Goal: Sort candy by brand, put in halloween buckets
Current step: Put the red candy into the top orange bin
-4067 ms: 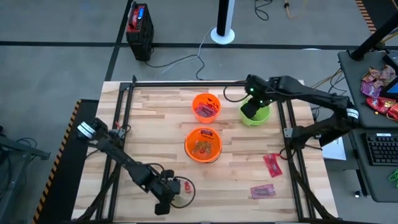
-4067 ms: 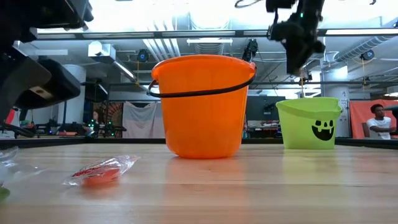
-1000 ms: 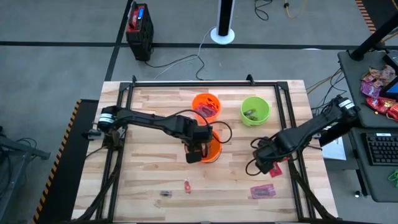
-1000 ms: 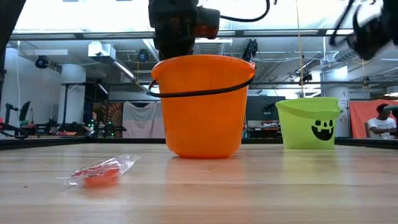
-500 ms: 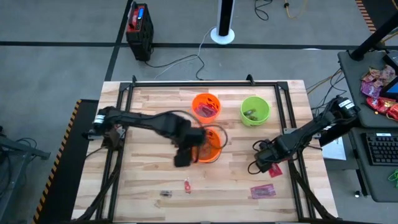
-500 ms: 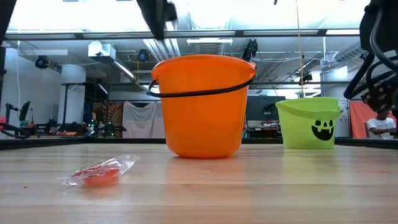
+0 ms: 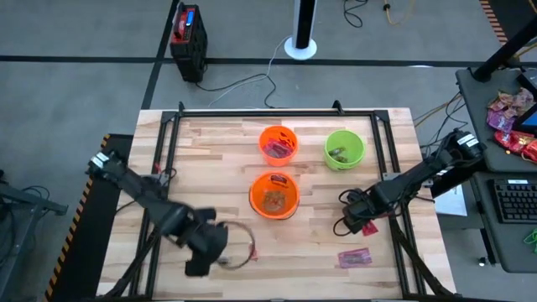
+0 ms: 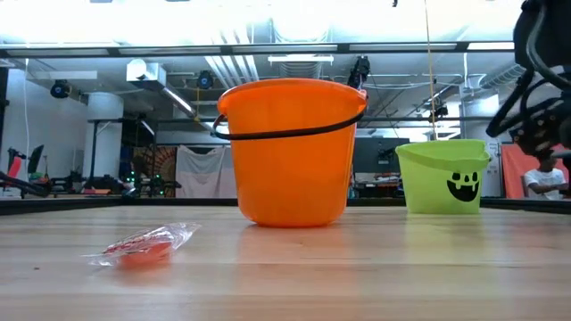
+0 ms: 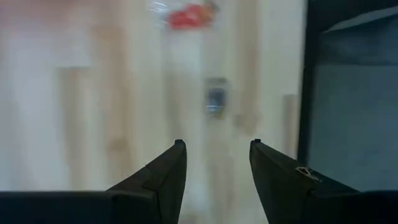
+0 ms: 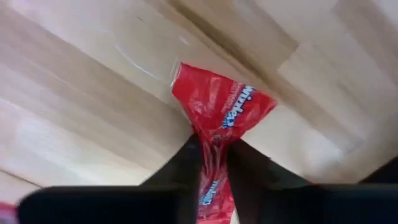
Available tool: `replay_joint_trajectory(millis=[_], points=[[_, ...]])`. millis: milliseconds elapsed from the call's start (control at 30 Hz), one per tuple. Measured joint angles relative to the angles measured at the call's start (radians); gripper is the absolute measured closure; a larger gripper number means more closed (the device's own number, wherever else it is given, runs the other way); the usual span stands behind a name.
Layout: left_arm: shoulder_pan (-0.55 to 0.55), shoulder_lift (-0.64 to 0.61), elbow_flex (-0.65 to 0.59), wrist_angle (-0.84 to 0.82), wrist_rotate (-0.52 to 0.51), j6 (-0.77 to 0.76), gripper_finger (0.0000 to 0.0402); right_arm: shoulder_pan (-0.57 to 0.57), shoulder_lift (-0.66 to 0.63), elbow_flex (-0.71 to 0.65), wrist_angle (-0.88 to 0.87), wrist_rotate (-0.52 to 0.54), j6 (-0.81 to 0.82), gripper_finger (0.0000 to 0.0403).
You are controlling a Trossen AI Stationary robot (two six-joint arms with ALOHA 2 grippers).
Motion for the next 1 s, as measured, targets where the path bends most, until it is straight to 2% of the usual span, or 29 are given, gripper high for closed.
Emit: replay_joint_trajectory(millis=[100, 233, 400, 533, 633, 767, 1000], points=[[-0.053, -0.011, -0.147, 0.217, 0.005, -0.090, 0.0242, -0.003, 0.000, 0.045, -0.053, 0.007, -0.035, 0.0378], [-0.075, 0.020, -0.280, 0.434, 0.002, -0.129, 0.0242, -0.003, -0.008, 0.167, -0.203, 0.006, -0.066, 0.0383], [-0.070, 0.081, -0.348, 0.515, -0.012, -0.111, 0.0242, -0.005, -0.011, 0.425, -0.395, 0.046, -0.115, 0.0381], [-0.068, 0.117, -0.380, 0.577, -0.020, -0.103, 0.0242, -0.042, -0.011, 0.651, -0.429, 0.164, -0.171, 0.0381], [-0.070, 0.138, -0.390, 0.611, -0.019, -0.103, 0.0242, -0.113, -0.008, 0.798, -0.427, 0.253, -0.260, 0.0381], [-0.069, 0.174, -0.391, 0.621, -0.035, -0.102, 0.0242, -0.252, 0.014, 0.942, -0.400, 0.357, -0.476, 0.0381], [-0.068, 0.229, -0.391, 0.630, -0.037, -0.112, 0.0242, -0.532, 0.090, 0.992, -0.115, 0.383, -0.888, 0.0381]])
